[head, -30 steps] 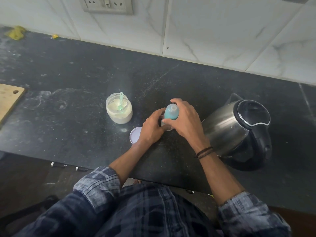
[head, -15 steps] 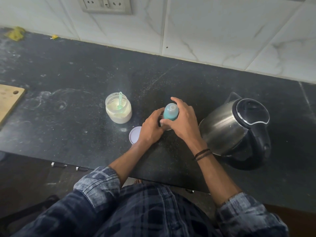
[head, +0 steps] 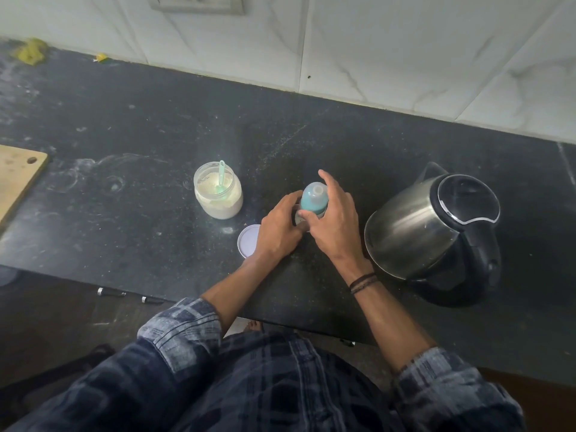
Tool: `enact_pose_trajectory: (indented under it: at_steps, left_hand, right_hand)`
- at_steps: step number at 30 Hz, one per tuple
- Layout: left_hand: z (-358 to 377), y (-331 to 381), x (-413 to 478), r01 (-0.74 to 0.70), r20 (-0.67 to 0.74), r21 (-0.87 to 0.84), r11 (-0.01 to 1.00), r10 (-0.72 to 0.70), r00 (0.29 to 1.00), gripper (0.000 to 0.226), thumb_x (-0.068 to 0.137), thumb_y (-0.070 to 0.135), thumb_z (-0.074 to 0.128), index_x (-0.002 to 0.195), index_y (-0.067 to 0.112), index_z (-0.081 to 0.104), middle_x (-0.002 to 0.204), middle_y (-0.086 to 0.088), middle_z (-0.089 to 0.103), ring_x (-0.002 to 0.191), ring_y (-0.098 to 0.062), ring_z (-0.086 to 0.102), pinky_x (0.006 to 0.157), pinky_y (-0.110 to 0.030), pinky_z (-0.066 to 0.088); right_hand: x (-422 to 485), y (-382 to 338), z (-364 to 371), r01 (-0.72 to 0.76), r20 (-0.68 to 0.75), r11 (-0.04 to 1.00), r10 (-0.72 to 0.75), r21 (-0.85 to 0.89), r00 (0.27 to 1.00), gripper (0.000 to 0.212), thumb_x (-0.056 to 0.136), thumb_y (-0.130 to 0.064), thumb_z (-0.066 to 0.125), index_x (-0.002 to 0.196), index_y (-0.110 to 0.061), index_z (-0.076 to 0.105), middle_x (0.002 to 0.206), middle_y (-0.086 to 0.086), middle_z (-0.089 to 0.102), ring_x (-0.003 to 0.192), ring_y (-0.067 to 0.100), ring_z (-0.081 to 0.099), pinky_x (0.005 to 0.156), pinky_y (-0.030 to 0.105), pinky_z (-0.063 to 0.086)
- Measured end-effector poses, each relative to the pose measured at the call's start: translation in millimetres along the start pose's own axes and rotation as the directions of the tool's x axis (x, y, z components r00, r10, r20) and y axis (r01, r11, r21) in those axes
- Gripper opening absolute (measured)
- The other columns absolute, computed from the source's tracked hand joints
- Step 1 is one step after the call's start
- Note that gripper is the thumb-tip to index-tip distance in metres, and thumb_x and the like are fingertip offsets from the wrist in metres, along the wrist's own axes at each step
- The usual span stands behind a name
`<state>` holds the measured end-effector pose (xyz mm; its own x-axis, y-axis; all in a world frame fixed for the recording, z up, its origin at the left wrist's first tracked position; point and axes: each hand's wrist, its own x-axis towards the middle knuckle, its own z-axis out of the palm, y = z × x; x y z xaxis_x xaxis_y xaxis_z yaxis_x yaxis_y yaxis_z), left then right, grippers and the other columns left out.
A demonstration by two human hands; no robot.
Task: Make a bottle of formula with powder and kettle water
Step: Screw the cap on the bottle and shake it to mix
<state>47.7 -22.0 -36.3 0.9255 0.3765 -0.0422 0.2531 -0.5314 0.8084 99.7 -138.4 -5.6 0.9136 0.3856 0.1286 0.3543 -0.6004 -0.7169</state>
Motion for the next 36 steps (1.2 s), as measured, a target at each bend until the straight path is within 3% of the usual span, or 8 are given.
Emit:
enact_pose_trajectory:
  at_steps: [3, 12, 15, 22, 28, 32, 36]
  left_hand:
    - [1.6, 0.2, -0.7, -0.004, -0.013, 0.008, 1.000, 0.004, 1.000, 0.044, 0.092, 0.021, 0.063, 0.135, 0.026, 0.055, 0.131, 0.012, 0.062, 0.111, -0.011, 0.058, 0.086, -0.028, 0.037]
    - [4.5, 0.3, -1.4, 0.008, -0.035, -0.009, 1.000, -0.008, 0.999, 0.038, 0.091, 0.029, 0.064, 0.129, 0.031, 0.056, 0.124, 0.017, 0.062, 0.107, -0.005, 0.058, 0.085, -0.026, 0.038]
    - [3.8, -1.6, -1.1, -0.008, -0.032, 0.001, 1.000, 0.008, 0.999, 0.040, 0.091, 0.026, 0.063, 0.130, 0.030, 0.056, 0.125, 0.016, 0.063, 0.108, -0.008, 0.059, 0.085, -0.027, 0.039]
    - [0.7, -0.5, -0.6, -0.035, 0.016, 0.008, 0.999, 0.035, 0.999, 0.049, 0.089, 0.029, 0.068, 0.136, 0.022, 0.054, 0.128, 0.007, 0.062, 0.103, -0.011, 0.057, 0.085, -0.028, 0.041]
    - [2.2, -3.9, 0.6, -0.033, 0.006, 0.010, 0.999, 0.033, 0.999, 0.044, 0.090, 0.030, 0.066, 0.131, 0.023, 0.055, 0.120, 0.009, 0.061, 0.095, -0.008, 0.053, 0.083, -0.031, 0.043]
    - [2.2, -5.3, 2.5, -0.036, -0.002, 0.026, 0.999, 0.036, 0.999, 0.038, 0.090, 0.028, 0.064, 0.127, 0.022, 0.058, 0.109, 0.015, 0.057, 0.090, -0.008, 0.051, 0.080, -0.031, 0.041]
    - [3.7, -5.7, 2.0, -0.039, -0.016, 0.008, 0.999, 0.040, 0.999, 0.037, 0.090, 0.026, 0.063, 0.127, 0.023, 0.059, 0.116, 0.009, 0.063, 0.092, -0.009, 0.054, 0.081, -0.030, 0.043]
  right_hand:
    - [-1.7, -0.5, 3.5, -0.008, -0.048, 1.000, 0.008, 0.000, 0.999, 0.086, 0.078, -0.019, 0.086, 0.152, -0.016, 0.043, 0.138, 0.001, 0.060, 0.112, 0.022, 0.051, 0.093, 0.015, 0.030]
    - [-9.9, -8.6, 15.5, -0.037, -0.180, 0.999, 0.036, -0.004, 0.983, 0.081, 0.075, -0.022, 0.089, 0.145, -0.013, 0.049, 0.131, 0.004, 0.064, 0.109, 0.023, 0.055, 0.090, 0.032, 0.048]
    - [-9.6, -8.6, 10.9, -0.047, -0.146, 0.999, 0.048, 0.008, 0.988, 0.079, 0.075, -0.023, 0.089, 0.144, -0.017, 0.050, 0.132, 0.000, 0.063, 0.110, 0.022, 0.054, 0.091, 0.030, 0.047]
    - [10.0, -6.9, -16.1, -0.030, 0.120, 0.998, 0.036, -0.053, 0.992, 0.077, 0.074, -0.012, 0.084, 0.142, -0.024, 0.049, 0.131, -0.002, 0.063, 0.115, 0.024, 0.054, 0.088, 0.026, 0.037]
    - [7.2, 1.2, -11.0, 0.038, 0.060, 0.995, -0.032, -0.096, 0.998, 0.067, 0.073, -0.018, 0.086, 0.133, -0.024, 0.057, 0.122, -0.005, 0.065, 0.106, 0.023, 0.054, 0.082, 0.021, 0.032]
    - [3.4, 2.1, -7.8, 0.055, 0.002, 0.995, -0.055, -0.085, 0.998, 0.066, 0.071, -0.019, 0.088, 0.131, -0.020, 0.059, 0.120, -0.002, 0.067, 0.103, 0.024, 0.056, 0.082, 0.024, 0.036]
    - [1.8, 1.9, -3.9, 0.056, -0.036, 0.994, -0.059, -0.096, 0.998, 0.067, 0.069, -0.020, 0.090, 0.129, -0.019, 0.060, 0.116, -0.001, 0.067, 0.100, 0.025, 0.057, 0.081, 0.028, 0.040]
